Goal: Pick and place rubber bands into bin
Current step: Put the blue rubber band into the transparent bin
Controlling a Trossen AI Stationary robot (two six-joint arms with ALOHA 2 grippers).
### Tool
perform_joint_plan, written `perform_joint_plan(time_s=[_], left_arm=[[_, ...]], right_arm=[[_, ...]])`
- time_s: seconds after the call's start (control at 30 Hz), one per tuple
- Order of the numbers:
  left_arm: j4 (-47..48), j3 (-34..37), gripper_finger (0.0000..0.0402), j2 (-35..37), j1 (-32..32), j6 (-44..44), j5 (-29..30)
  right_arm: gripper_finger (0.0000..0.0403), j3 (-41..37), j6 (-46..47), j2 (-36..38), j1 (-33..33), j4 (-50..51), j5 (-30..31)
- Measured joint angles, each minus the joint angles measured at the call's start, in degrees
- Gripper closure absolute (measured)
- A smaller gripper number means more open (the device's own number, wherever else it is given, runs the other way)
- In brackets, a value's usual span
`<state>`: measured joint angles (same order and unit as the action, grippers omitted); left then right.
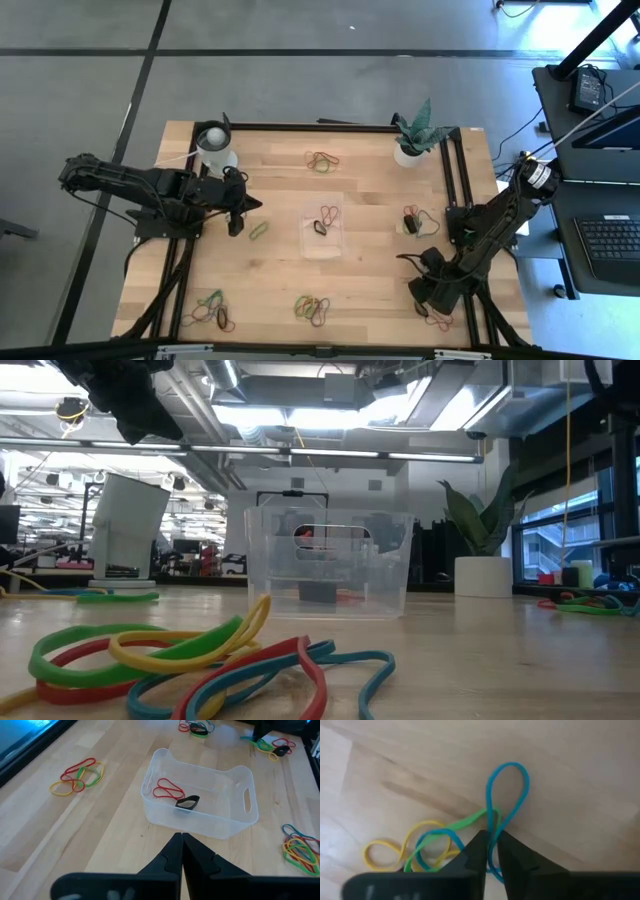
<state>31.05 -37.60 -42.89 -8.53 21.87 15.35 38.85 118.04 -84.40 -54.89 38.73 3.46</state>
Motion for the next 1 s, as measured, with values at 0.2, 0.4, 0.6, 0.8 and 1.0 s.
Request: perform_joint_plan(time_s=[0.2, 0.4, 0.6, 0.8, 1.0], left_arm=[[0.0, 0.0, 0.0398, 0.0, 0.0, 0.0, 0.0], [0.0, 0.0, 0.0398, 0.0, 0.0, 0.0, 0.0], [0.0, 0.0, 0.0397, 0.0, 0.0, 0.0, 0.0], [0.0, 0.0, 0.0397, 0.0, 0.0, 0.0, 0.0], [0.0, 0.0, 0.0398, 0.0, 0.0, 0.0, 0.0]], right_arm=[[0.0294, 0.0, 0.1, 0.0, 0.0, -0.2, -1.0], [0.0287, 0.4, 0.3, 1.1, -0.1, -0.4, -1.8], [0.0313, 3.0, 0.0, 1.9, -0.1, 3.4, -1.7], [0.0388, 3.6, -1.3, 1.9, -0.1, 3.7, -1.7], [0.0399, 3.6, -1.3, 1.9, -0.1, 2.7, -1.7]])
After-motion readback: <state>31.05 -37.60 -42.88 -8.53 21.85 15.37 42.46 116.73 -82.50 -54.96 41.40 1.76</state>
